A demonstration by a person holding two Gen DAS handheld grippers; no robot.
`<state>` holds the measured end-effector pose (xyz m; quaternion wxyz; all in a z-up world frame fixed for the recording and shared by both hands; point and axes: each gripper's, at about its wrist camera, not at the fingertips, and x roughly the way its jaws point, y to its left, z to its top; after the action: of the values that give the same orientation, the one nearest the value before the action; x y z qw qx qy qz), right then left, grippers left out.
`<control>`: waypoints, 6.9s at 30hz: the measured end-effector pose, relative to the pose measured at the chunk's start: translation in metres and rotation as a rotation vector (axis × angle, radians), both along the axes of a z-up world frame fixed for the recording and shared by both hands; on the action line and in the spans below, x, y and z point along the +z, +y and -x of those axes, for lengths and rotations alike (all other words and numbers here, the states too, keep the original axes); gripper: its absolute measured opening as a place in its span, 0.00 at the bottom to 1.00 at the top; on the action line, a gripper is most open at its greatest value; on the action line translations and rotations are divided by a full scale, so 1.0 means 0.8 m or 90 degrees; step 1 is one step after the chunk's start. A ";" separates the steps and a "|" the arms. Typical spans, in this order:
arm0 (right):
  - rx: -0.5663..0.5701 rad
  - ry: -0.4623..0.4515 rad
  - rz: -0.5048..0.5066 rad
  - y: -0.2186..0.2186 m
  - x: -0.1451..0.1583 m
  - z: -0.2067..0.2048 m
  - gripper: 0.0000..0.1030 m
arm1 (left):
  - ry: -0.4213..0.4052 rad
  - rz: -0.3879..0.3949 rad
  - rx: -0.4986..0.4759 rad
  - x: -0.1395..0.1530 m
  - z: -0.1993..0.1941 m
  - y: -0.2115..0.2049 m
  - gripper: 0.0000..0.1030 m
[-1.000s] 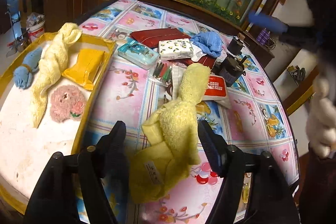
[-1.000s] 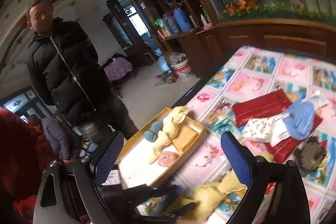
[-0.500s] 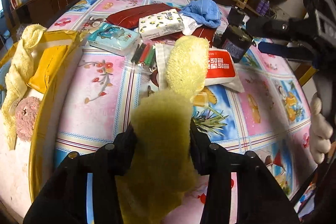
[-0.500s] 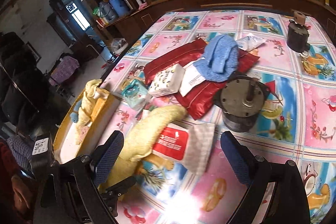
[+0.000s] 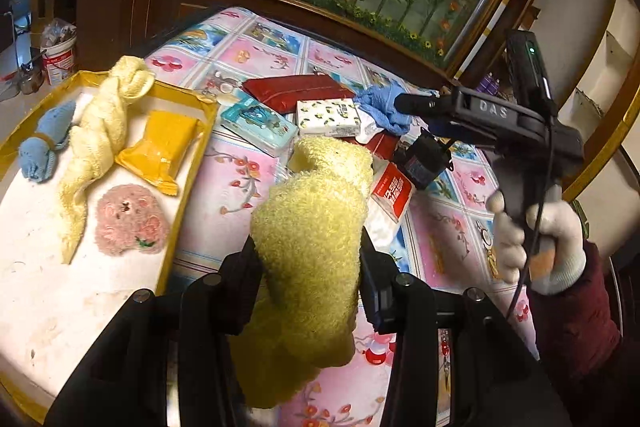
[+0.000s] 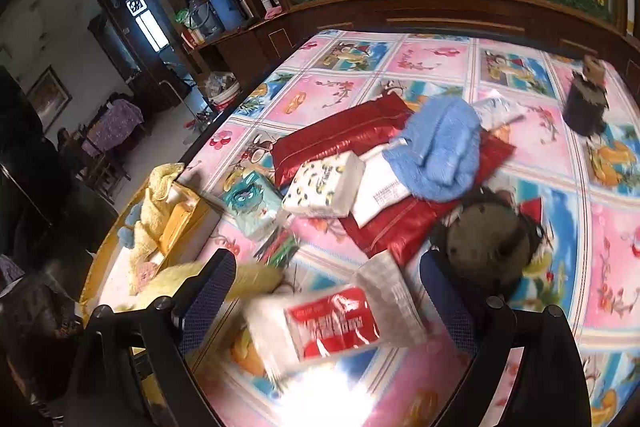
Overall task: Organize soft objects
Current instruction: 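Grasp the blue towel with the right tool while the left tool holds the yellow towel, then lower the yellow towel into the tray and open the left tool while the right tool holds the blue towel, then carry the blue towel over the tray and open the right tool, then grasp the white paper packet with the left tool while the right tool grasps the red-labelled white bag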
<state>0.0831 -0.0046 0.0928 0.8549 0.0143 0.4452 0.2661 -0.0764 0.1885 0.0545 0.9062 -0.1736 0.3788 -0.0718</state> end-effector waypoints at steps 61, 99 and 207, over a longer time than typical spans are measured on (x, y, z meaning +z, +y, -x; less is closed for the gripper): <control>-0.080 0.017 0.026 0.055 -0.041 -0.029 0.45 | -0.050 0.035 0.126 0.051 0.075 0.107 0.40; -0.034 -0.016 0.096 0.077 -0.062 0.001 0.43 | 0.029 -0.029 0.296 0.007 0.080 0.200 0.56; -0.144 0.077 -0.020 -0.097 -0.087 0.107 0.46 | 0.204 -0.239 -0.152 -0.034 -0.210 -0.105 0.53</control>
<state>-0.0022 -0.0826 0.0232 0.8506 0.0941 0.4874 0.1735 0.0918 0.1042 0.0275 0.8360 0.0343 0.5421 -0.0782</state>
